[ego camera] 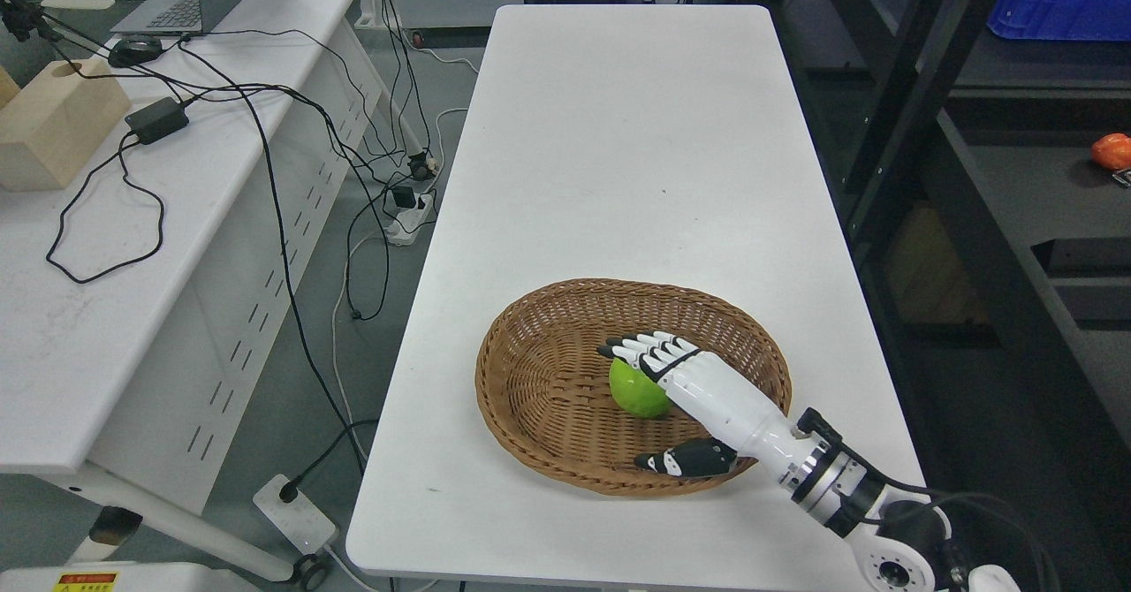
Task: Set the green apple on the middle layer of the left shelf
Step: 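Reach the right hand into the wicker basket over the green apple, then close the right hand fingers around the green apple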
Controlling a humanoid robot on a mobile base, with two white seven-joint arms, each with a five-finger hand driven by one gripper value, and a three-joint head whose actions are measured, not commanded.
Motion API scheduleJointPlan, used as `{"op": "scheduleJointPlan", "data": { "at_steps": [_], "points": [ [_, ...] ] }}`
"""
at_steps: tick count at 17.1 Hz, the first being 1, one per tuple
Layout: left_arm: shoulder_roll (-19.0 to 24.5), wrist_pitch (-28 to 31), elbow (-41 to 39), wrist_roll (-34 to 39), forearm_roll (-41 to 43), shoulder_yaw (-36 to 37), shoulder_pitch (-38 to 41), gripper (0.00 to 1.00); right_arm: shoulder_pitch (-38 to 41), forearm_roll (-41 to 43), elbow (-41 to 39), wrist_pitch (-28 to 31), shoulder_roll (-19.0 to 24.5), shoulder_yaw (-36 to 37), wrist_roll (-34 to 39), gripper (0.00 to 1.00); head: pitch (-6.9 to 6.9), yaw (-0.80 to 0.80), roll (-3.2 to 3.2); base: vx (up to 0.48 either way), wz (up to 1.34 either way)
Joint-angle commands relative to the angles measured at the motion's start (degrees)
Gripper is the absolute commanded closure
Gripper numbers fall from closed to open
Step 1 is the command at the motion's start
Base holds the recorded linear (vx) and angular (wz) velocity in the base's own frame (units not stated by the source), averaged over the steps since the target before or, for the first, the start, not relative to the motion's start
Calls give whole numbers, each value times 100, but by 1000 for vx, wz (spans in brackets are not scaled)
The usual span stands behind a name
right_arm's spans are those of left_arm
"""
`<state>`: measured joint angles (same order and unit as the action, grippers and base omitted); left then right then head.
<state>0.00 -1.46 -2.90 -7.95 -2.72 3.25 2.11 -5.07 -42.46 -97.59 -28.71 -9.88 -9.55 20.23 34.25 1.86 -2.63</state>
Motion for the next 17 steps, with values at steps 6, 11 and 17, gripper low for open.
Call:
{"op": "scheduleJointPlan", "data": {
  "at_steps": [6, 11, 17],
  "points": [
    [100, 5, 0, -5, 0, 0, 0, 0, -170, -516, 170, 190, -66, -21, 129, 5, 0, 0, 0, 0, 0],
    [100, -4, 0, -5, 0, 0, 0, 0, -293, -658, 451, 348, -49, -82, 218, 7, 0, 0, 0, 0, 0],
    [100, -4, 0, 4, 0, 0, 0, 0, -486, -668, 610, 428, -66, -231, 507, 7, 0, 0, 0, 0, 0]
  ]
}}
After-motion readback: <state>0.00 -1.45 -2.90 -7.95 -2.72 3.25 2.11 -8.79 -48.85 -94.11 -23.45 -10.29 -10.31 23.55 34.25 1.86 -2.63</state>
